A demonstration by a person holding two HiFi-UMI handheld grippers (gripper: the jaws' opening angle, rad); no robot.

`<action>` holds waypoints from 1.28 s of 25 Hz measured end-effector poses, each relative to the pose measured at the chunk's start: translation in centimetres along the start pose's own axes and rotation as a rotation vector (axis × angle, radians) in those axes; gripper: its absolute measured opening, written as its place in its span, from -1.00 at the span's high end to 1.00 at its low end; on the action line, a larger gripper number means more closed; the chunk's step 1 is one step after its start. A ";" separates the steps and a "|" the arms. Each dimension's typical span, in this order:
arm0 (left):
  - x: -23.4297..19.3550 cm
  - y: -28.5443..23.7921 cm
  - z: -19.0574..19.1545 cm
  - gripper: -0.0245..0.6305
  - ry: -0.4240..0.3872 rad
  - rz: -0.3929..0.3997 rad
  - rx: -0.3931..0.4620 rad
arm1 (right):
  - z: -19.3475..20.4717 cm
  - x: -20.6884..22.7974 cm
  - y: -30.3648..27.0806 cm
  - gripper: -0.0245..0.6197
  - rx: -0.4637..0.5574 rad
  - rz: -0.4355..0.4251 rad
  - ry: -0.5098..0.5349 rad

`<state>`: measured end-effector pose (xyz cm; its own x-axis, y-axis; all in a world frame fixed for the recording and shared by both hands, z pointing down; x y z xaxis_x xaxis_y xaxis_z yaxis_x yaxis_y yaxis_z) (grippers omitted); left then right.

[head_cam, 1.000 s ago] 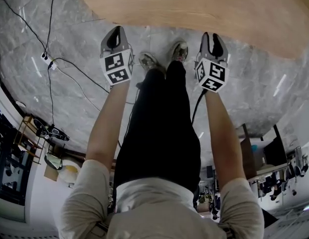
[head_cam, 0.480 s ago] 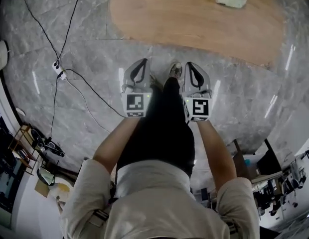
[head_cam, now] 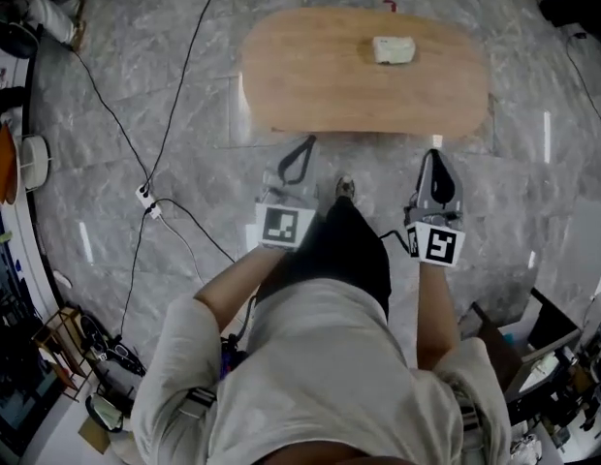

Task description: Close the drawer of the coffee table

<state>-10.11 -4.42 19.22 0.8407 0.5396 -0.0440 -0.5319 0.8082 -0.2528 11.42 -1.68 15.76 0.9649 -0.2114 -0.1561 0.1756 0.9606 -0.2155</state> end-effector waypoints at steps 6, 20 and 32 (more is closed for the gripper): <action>3.4 2.0 -7.6 0.86 -0.036 0.047 0.088 | -9.4 6.3 6.3 0.90 0.152 0.158 0.160; 7.3 2.7 -19.9 0.86 -0.070 -0.031 0.257 | -19.6 -1.3 2.4 0.90 0.226 -0.156 0.009; 10.4 1.6 -21.4 0.86 -0.108 -0.009 0.289 | -20.1 -0.1 3.2 0.90 0.240 -0.179 0.047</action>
<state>-0.03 -2.60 -2.34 0.8380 0.5419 0.0636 -0.5445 0.8381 0.0329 7.96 -2.23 -4.31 0.9052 -0.3840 -0.1820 0.3887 0.9213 -0.0109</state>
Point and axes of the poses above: the fingertips, and each gripper's own axes: y backward along the fingers, x to its right, z out of its underside, the point moved 1 cm from there along y, backward along the fingers, and after that the axes turned 6 degrees about -x, right-handed, at the moved point
